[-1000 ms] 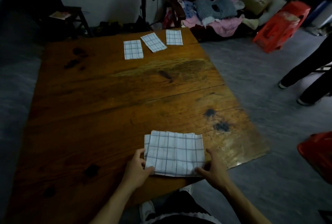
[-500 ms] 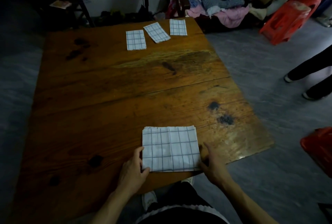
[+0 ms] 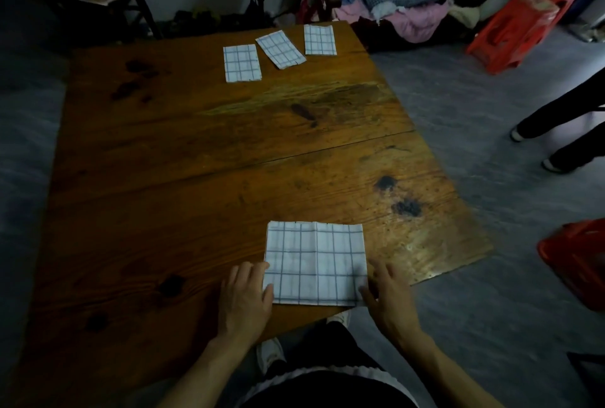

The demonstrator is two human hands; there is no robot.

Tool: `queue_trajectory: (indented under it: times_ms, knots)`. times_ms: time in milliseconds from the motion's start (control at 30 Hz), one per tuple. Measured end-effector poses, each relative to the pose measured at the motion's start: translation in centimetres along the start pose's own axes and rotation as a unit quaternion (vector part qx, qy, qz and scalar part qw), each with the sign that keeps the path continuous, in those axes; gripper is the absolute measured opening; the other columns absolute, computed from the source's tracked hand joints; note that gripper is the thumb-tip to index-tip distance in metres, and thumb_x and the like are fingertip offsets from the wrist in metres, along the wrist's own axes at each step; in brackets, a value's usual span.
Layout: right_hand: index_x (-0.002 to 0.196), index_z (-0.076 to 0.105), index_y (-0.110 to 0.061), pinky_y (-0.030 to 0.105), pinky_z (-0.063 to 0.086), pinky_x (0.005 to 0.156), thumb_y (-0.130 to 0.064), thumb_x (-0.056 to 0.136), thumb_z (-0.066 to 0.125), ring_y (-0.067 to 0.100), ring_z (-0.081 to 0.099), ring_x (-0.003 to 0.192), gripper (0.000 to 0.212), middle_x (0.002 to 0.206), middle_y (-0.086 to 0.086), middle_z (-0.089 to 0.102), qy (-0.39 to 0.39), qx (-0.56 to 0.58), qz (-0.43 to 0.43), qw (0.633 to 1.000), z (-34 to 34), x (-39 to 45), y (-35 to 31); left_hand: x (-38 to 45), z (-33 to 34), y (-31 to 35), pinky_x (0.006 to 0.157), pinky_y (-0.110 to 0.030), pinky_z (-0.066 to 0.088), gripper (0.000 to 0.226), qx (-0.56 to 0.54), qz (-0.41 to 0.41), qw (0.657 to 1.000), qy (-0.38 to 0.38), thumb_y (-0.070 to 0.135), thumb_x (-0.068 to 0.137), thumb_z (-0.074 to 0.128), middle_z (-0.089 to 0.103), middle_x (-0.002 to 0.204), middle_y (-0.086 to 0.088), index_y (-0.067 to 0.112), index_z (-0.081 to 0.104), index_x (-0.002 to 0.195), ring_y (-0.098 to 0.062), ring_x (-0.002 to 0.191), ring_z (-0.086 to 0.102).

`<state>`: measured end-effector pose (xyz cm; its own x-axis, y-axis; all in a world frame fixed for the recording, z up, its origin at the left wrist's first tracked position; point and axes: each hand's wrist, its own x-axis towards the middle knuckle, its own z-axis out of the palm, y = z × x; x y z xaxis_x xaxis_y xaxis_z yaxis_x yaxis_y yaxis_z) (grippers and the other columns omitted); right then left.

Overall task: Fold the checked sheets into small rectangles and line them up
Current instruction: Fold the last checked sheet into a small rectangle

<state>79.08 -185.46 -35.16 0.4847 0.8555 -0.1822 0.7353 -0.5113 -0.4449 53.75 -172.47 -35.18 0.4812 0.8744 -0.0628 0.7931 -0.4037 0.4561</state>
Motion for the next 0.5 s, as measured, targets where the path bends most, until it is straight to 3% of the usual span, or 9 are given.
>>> queue_trajectory:
  times_ms: [133, 233, 333, 400, 500]
  knots:
    - [0.136, 0.048, -0.02, 0.041, 0.044, 0.101, -0.036, 0.08, 0.074, 0.028, 0.044, 0.129, 0.064, 0.142, 0.008, 0.045, -0.006, -0.077, -0.106, 0.991, 1.6, 0.7, -1.7, 0.3, 1.8, 2.6, 0.08, -0.034, 0.052, 0.048, 0.083, 0.15, 0.985, -0.002, 0.033, 0.071, 0.08, 0.061, 0.117, 0.0, 0.024, 0.062, 0.114, -0.02, 0.108, 0.057]
    - [0.149, 0.033, -0.015, 0.045, 0.03, 0.115, -0.048, 0.087, 0.057, 0.032, 0.023, 0.147, 0.074, 0.158, 0.013, 0.026, -0.048, -0.13, -0.152, 0.979, 3.3, 1.6, -2.9, 1.2, 3.4, 4.2, 0.094, -0.041, 0.047, 0.059, 0.126, 0.161, 0.978, -0.042, 0.042, 0.072, 0.079, 0.057, 0.132, -0.006, 0.022, 0.057, 0.123, -0.025, 0.123, 0.051]
    - [0.155, 0.014, -0.018, 0.045, 0.014, 0.118, -0.062, 0.089, 0.03, 0.031, -0.003, 0.149, 0.082, 0.161, 0.011, 0.004, -0.109, -0.168, -0.155, 0.967, 4.7, 1.5, -3.0, 1.5, 4.2, 4.0, 0.101, -0.046, 0.044, 0.069, 0.151, 0.155, 0.974, -0.071, 0.048, 0.072, 0.077, 0.05, 0.14, -0.013, 0.021, 0.05, 0.129, -0.029, 0.131, 0.046]
    - [0.155, 0.01, -0.027, 0.051, 0.013, 0.117, -0.066, 0.09, 0.026, 0.033, -0.008, 0.149, 0.077, 0.162, 0.015, -0.001, -0.102, -0.185, -0.137, 0.968, 5.1, 1.0, -2.1, 1.3, 4.1, 3.3, 0.102, -0.047, 0.044, 0.066, 0.158, 0.164, 0.971, -0.078, 0.05, 0.074, 0.076, 0.048, 0.143, -0.014, 0.024, 0.051, 0.129, -0.03, 0.132, 0.045]
    - [0.15, -0.016, -0.045, 0.051, -0.01, 0.118, -0.075, 0.089, 0.015, 0.028, -0.032, 0.143, 0.075, 0.157, 0.008, -0.032, -0.112, -0.179, -0.096, 0.973, 4.9, 0.3, 0.4, 1.1, 3.5, 1.3, 0.101, -0.047, 0.045, 0.062, 0.161, 0.18, 0.967, -0.079, 0.047, 0.076, 0.075, 0.046, 0.144, -0.012, 0.027, 0.051, 0.13, -0.029, 0.132, 0.044]
